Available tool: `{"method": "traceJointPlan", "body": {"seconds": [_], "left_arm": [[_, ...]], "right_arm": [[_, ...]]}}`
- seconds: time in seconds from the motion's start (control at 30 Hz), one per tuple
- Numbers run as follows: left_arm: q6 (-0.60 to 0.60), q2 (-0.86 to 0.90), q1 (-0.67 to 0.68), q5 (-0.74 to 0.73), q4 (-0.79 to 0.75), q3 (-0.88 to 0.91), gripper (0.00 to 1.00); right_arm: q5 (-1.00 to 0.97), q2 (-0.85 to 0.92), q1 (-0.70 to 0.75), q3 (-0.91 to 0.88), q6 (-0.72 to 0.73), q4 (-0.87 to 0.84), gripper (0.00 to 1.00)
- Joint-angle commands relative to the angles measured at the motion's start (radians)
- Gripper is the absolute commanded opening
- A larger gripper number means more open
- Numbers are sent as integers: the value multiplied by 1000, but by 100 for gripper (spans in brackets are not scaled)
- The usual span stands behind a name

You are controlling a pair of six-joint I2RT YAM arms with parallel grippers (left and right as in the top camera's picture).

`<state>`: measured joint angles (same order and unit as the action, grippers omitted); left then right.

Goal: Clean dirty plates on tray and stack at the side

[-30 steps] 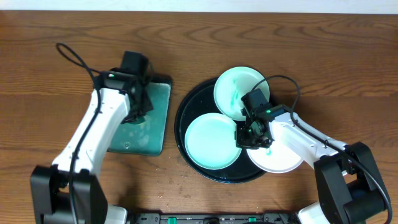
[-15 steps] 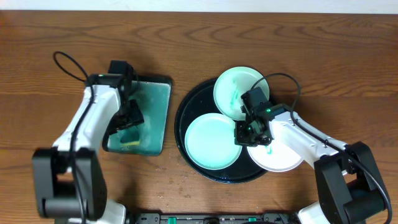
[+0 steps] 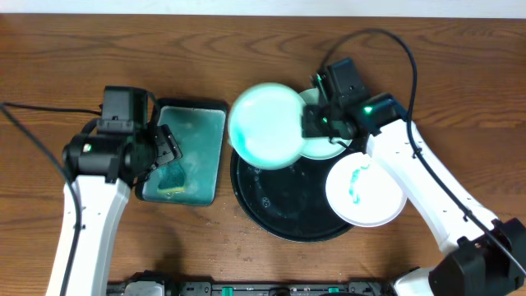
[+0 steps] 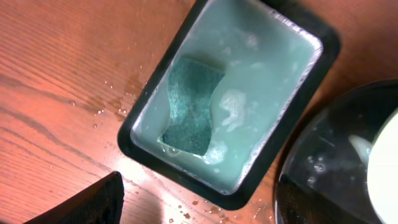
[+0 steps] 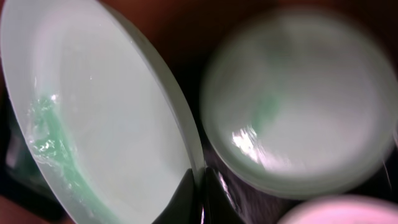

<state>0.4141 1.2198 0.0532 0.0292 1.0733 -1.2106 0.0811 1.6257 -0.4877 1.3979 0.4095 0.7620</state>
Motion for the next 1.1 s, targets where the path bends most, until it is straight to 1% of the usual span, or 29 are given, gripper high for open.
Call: {"method": "traceJointPlan", "body": {"seconds": [0.0,0.1,0.17,0.27,0.33,0.47,0.63,0.8,0.9,1.07], "left_arm": [[-6,-38,-3,4,3,-24,79],[-6,-49,-3,4,3,-24,79],[-6,-47,-3,4,3,-24,79],[-6,-46,-3,4,3,-24,80],[-6,-45,-3,4,3,-24,80],[-6,-45,-3,4,3,-24,79],[-6,-45,-3,4,3,-24,79],[-6,-45,-3,4,3,-24,80],[-6,-45,-3,4,3,-24,80],[-6,-45,-3,4,3,-24,80]], "right_arm": [[-74,-2,-80,23,-19,-98,1],[-147,47,-167,23,-20,-233,1],[-212,95,-224,23,-51,-312,1],[-328,165,-288,23,-127,-414,1],[-406,196,-322,23,-209,-486,1],[-573,183,-389,24,-332,-581,1],[-705,120,-446,24,-486,-657,1],[-722,69,-475,24,-577,-699,1],[-761,67,-480,24,-633,-726,1],[-766,67,-489,24,-699,-743,1]]}}
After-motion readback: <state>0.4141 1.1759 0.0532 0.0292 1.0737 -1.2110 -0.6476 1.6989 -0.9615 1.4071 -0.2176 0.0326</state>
